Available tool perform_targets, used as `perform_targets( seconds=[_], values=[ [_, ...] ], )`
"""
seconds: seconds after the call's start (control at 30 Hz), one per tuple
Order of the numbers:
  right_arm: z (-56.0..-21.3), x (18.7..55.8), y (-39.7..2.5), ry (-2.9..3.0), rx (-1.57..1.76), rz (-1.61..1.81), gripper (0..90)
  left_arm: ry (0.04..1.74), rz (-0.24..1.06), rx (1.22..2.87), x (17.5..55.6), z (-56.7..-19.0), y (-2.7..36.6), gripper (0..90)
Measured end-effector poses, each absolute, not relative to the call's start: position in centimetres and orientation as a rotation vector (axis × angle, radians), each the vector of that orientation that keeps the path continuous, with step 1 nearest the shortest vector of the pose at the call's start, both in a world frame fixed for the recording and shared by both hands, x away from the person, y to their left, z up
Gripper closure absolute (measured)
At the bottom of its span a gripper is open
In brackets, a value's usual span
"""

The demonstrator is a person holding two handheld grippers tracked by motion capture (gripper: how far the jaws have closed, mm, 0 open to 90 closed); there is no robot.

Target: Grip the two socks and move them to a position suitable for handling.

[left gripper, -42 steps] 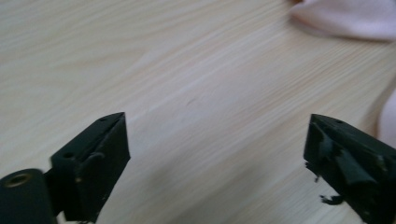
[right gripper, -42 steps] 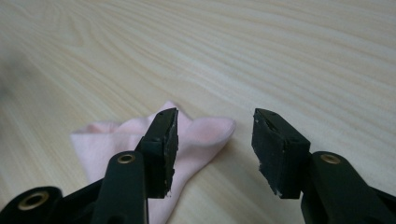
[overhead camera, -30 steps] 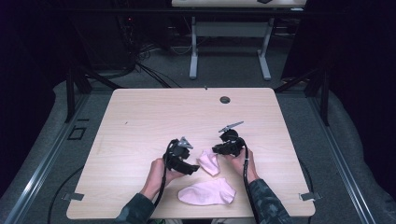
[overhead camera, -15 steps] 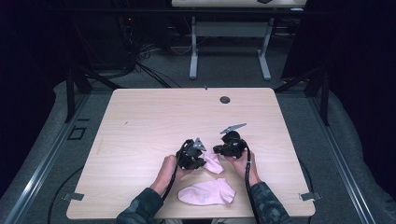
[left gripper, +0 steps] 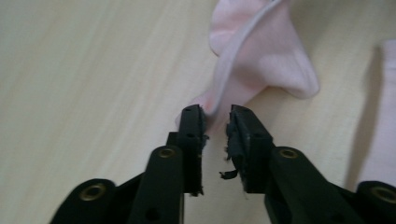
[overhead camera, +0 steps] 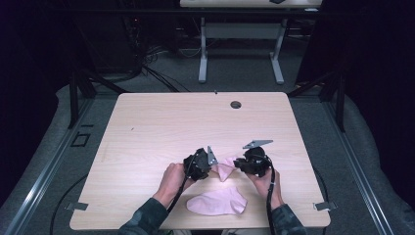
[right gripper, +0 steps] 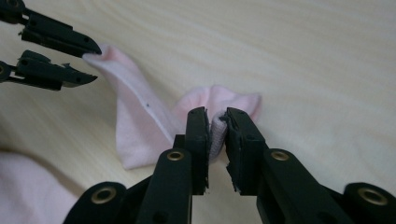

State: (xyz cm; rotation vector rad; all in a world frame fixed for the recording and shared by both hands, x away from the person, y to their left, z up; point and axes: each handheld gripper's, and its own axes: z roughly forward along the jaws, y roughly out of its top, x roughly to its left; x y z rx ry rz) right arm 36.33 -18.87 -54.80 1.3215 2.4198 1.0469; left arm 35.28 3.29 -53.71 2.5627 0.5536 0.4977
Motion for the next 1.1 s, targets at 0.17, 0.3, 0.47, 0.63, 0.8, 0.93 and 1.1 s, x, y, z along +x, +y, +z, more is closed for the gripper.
perform_targets(
  seconds=[0.17,0.3,0.47,0.63,0.8,0.93,1.1],
  values=[
    [-55.3,35.3,-20.7,2.444,1.391,1.058,64.6,0.64,0.339,2.484,35.4,-53.6,4.8,55.9],
    [-54.6,35.2,-22.1,2.405,1.388,1.104,60.8,0.708,0.314,2.416,35.9,-53.1,5.7,47.0],
    [-54.1,37.1,-23.1,2.397,1.441,1.092,58.4,0.763,0.261,2.336,37.3,-51.5,5.9,40.1],
    [-55.1,38.0,-22.0,2.462,1.435,1.055,57.6,0.761,0.189,2.325,38.8,-51.4,5.0,35.4],
    [-55.9,38.9,-20.4,2.536,1.366,0.988,61.8,0.718,0.14,2.36,39.7,-51.8,3.9,44.1],
    [-56.1,38.9,-19.9,2.545,1.356,0.96,68.3,0.691,0.131,2.384,39.9,-52.2,3.5,59.2],
    [-56.6,38.7,-19.9,2.557,1.354,0.96,79.0,0.656,0.125,2.393,39.9,-52.8,2.9,85.0]
  ],
)
